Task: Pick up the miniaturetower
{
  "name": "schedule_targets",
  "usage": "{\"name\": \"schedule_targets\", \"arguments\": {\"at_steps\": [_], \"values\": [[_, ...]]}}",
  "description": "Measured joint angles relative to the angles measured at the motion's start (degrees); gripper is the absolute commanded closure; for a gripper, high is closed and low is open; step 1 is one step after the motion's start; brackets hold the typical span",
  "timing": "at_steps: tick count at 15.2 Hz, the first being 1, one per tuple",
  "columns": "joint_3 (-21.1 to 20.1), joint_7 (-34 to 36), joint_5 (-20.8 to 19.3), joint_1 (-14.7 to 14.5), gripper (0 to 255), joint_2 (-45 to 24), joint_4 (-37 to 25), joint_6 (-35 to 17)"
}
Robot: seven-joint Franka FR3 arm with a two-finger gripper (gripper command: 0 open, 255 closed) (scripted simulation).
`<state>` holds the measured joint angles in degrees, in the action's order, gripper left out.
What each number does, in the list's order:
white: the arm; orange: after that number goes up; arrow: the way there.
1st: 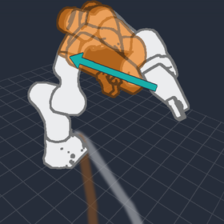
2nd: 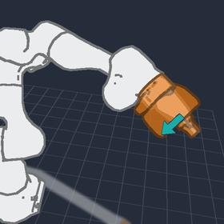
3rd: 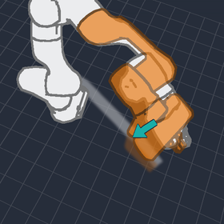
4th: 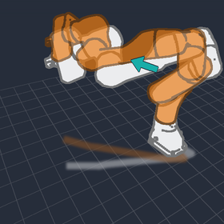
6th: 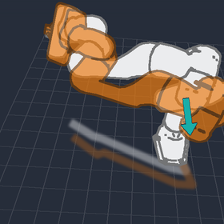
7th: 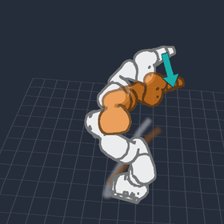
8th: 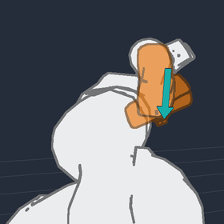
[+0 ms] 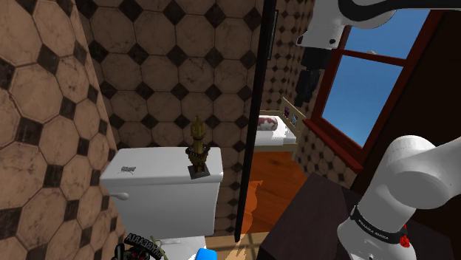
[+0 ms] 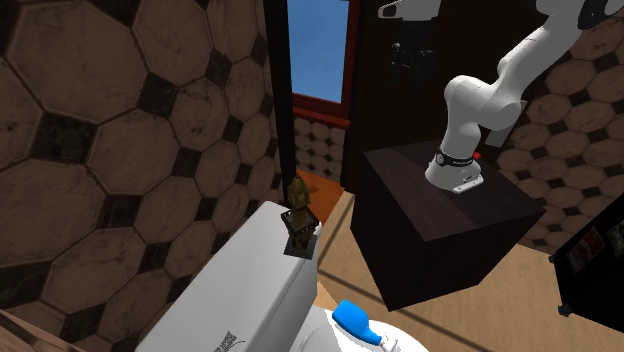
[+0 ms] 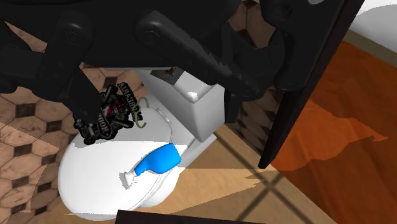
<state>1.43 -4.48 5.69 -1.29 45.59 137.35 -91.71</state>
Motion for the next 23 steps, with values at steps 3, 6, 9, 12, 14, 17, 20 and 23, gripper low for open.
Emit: {"name": "schedule_targets", "arguments": {"at_steps": [3,6,9,12,14,17,20,23], "values": [[0.3,-1.8,-0.3,-0.5,0,-1.1,1.1,-3.3],[0.3,-5.2,-0.4,-1.9,0,-4.1,2.9,-10.9],[0.9,-9.5,-0.6,-3.2,0,-7.8,3.6,-18.4],[1.0,-13.2,-0.3,-4.9,0,-12.2,4.3,-26.7],[1.2,-15.9,0.0,-6.0,0,-15.7,3.3,-31.4],[1.5,-19.9,0.7,-7.8,0,-21.2,1.8,-38.4],[1.7,-24.2,1.9,-9.7,0,-26.4,0.3,-45.2],[1.9,-28.8,3.4,-11.5,0,-31.9,-2.5,-50.8]]}}
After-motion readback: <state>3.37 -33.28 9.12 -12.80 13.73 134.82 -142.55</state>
